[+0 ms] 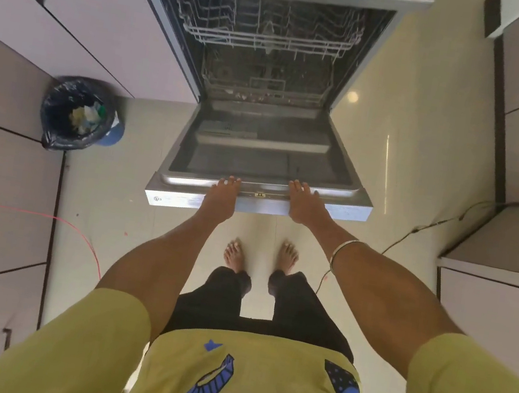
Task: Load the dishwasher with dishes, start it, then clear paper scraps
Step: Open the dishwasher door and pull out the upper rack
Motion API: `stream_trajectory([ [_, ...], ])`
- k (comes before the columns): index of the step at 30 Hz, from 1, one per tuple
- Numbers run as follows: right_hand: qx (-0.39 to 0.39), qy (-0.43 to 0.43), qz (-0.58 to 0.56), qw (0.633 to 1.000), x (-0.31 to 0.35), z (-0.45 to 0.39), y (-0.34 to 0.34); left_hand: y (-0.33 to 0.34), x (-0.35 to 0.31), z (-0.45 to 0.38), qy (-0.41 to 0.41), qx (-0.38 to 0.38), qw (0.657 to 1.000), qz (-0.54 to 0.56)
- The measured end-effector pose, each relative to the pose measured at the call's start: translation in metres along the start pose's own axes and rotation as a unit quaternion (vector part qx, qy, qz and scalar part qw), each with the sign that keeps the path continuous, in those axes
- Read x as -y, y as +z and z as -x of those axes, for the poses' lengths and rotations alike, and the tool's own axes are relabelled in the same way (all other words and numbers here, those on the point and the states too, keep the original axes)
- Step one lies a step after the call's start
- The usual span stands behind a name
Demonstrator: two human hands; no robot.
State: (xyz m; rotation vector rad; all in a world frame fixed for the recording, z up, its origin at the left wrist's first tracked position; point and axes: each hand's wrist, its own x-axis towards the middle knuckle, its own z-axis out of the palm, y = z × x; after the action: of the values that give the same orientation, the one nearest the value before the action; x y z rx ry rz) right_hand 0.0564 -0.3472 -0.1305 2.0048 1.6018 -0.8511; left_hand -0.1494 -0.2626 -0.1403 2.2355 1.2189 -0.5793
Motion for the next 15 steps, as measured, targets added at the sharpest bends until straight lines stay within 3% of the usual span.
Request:
stream_trajectory([
  [15, 0.068, -0.028, -0.038, 0.997, 0.004, -0.016, 0.108, 0.105, 0.006, -0.009, -0.05, 0.103, 0.992, 0.054],
])
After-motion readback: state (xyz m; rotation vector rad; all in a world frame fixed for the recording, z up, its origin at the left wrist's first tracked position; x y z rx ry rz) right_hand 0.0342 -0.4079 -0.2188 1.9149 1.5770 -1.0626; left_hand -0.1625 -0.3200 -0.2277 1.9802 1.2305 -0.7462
